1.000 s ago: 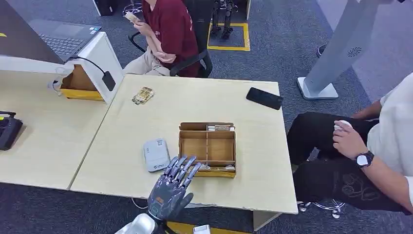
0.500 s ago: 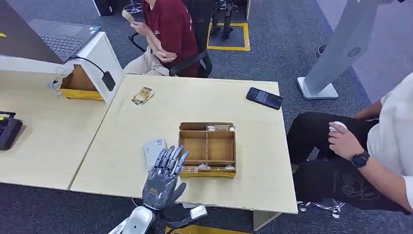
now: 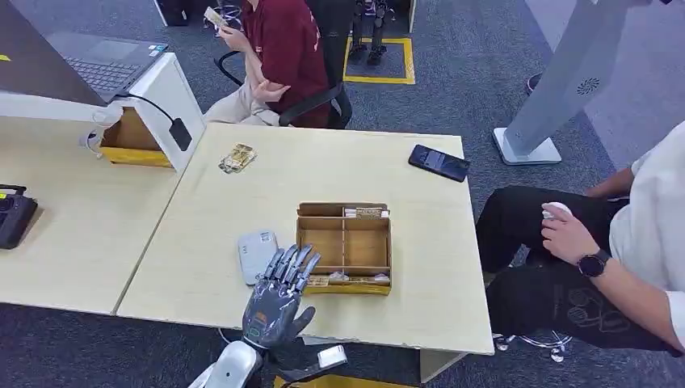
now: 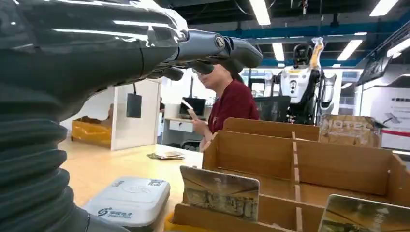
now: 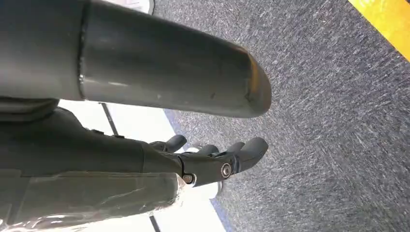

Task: Pass the card to the sensor for recognition and then transmit it.

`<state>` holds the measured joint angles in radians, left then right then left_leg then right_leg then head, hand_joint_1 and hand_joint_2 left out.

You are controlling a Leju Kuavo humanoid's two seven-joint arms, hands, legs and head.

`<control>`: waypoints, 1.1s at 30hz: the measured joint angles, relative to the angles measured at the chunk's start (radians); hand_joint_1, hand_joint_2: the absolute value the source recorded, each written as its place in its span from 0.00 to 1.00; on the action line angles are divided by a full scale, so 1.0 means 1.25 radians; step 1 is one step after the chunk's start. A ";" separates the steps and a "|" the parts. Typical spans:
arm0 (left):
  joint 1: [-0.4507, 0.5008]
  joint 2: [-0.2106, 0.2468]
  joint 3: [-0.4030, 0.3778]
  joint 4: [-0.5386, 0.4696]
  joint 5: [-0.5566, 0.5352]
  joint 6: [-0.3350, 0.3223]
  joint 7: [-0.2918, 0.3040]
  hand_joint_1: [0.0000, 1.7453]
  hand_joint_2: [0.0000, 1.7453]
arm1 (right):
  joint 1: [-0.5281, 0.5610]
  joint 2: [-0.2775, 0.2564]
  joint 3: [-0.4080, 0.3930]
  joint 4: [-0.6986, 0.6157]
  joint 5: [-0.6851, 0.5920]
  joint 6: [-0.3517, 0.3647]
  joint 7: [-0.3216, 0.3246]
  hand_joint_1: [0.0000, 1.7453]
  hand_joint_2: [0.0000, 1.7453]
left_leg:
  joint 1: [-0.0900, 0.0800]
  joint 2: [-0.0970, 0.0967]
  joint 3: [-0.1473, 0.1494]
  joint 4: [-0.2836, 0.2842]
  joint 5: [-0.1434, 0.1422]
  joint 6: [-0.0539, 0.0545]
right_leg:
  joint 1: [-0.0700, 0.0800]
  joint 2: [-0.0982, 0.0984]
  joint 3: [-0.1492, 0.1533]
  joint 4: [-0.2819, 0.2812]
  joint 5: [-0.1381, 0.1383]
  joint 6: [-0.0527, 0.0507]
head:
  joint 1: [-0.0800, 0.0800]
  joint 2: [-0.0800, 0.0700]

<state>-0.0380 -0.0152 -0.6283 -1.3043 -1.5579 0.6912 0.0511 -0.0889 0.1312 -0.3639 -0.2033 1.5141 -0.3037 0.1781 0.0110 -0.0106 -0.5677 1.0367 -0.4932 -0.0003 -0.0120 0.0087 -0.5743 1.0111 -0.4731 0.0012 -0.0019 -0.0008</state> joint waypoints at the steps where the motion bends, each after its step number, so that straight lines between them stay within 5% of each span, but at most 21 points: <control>1: 0.002 -0.003 0.006 0.000 -0.001 0.000 -0.002 0.00 1.00 | 0.000 0.000 0.000 0.000 0.000 0.000 0.000 0.00 0.00 | 0.000 0.000 0.000 0.000 0.000 0.000 | 0.000 0.000 0.000 0.000 0.000 0.000 | 0.000 0.000; 33: 0.002 -0.067 0.114 0.061 0.020 0.000 -0.079 0.00 1.00 | -0.004 0.000 0.010 0.000 0.000 0.004 0.000 0.00 0.00 | 0.000 0.000 0.000 0.000 0.000 0.000 | 0.000 0.000 0.000 0.000 0.000 0.000 | 0.000 0.000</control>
<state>-0.0358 -0.0984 -0.4860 -1.2283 -1.5332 0.6916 -0.0473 -0.0934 0.1308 -0.3517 -0.2033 1.5141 -0.2987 0.1785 0.0109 -0.0107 -0.5678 1.0367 -0.4932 -0.0004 -0.0120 0.0087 -0.5743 1.0112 -0.4731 0.0012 -0.0019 -0.0008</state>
